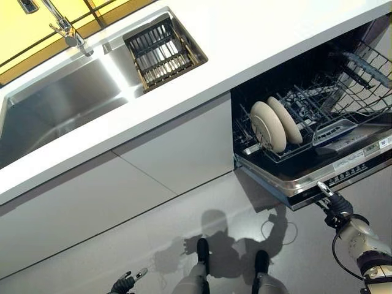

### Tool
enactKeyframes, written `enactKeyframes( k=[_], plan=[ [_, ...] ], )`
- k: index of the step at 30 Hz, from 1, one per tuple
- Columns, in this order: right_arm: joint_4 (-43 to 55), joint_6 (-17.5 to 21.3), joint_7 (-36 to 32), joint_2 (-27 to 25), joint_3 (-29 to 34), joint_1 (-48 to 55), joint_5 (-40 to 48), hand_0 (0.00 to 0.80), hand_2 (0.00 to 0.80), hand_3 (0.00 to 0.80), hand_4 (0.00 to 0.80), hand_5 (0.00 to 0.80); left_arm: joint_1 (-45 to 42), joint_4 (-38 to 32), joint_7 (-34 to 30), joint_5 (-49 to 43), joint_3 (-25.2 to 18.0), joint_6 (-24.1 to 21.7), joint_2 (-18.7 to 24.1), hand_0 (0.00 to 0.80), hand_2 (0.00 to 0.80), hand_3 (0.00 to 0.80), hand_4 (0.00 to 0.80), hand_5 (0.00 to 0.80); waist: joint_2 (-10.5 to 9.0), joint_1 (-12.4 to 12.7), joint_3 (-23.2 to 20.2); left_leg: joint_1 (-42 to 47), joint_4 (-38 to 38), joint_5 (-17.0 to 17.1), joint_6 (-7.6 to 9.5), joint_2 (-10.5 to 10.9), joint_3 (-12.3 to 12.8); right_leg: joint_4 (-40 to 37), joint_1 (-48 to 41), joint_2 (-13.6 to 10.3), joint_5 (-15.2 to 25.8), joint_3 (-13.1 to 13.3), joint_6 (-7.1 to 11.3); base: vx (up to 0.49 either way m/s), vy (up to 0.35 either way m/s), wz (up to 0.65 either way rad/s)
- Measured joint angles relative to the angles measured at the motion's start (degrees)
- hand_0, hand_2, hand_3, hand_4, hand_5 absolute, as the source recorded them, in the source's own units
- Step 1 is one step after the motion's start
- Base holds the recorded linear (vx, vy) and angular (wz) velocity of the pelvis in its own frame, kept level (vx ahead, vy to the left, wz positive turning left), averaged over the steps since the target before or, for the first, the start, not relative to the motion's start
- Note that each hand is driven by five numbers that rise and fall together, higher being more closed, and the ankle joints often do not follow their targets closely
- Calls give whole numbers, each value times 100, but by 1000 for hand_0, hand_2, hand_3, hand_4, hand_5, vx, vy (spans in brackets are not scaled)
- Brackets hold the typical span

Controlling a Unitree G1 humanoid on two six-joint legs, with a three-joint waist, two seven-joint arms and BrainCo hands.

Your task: Take plates into dishwasher

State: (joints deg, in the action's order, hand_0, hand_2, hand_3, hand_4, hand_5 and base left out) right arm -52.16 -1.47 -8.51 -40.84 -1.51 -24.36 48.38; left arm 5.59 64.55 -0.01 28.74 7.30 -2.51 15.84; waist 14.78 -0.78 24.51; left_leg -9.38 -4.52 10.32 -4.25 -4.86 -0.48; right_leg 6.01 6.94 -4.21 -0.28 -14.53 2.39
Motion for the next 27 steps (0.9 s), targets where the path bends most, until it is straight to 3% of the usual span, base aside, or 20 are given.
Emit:
enactKeyframes(
  k=[6,15,18,23,27],
  plan=[
    [172,0,-22,21,-89,0,6,0,0,0,0,0,-3,0,8,-105,-1,49,15,0,0,0,0,0,-255,17,-41,211,-5,-1,23,51,-26,-216,-294,-15,58,-26,30,65,-23,7],
    [716,23,-52,28,-70,-68,12,0,0,0,0,0,-35,3,19,-279,-3,127,20,0,0,0,0,0,-380,46,-191,384,-28,-42,19,30,-96,-382,-667,38,52,-49,25,67,-13,11],
    [723,22,-56,44,-70,-74,3,0,0,0,0,0,-68,3,43,-327,-4,157,28,0,0,0,0,0,-497,169,-421,454,-21,-67,37,46,-85,-427,-733,17,46,-64,34,80,-4,6],
    [726,36,-162,174,121,-151,-58,0,0,0,0,0,-164,14,62,-333,-2,172,132,0,0,0,0,0,-941,167,-799,589,-24,-49,54,95,-94,-496,-1020,-7,-97,-12,95,77,-4,26],
    [729,66,-262,227,164,-269,-175,0,0,0,0,0,-294,74,60,-514,0,186,210,0,0,0,0,0,-1118,177,-1040,687,-28,-128,77,98,-89,-515,-1135,-3,-136,5,95,49,13,5]
  ],
)
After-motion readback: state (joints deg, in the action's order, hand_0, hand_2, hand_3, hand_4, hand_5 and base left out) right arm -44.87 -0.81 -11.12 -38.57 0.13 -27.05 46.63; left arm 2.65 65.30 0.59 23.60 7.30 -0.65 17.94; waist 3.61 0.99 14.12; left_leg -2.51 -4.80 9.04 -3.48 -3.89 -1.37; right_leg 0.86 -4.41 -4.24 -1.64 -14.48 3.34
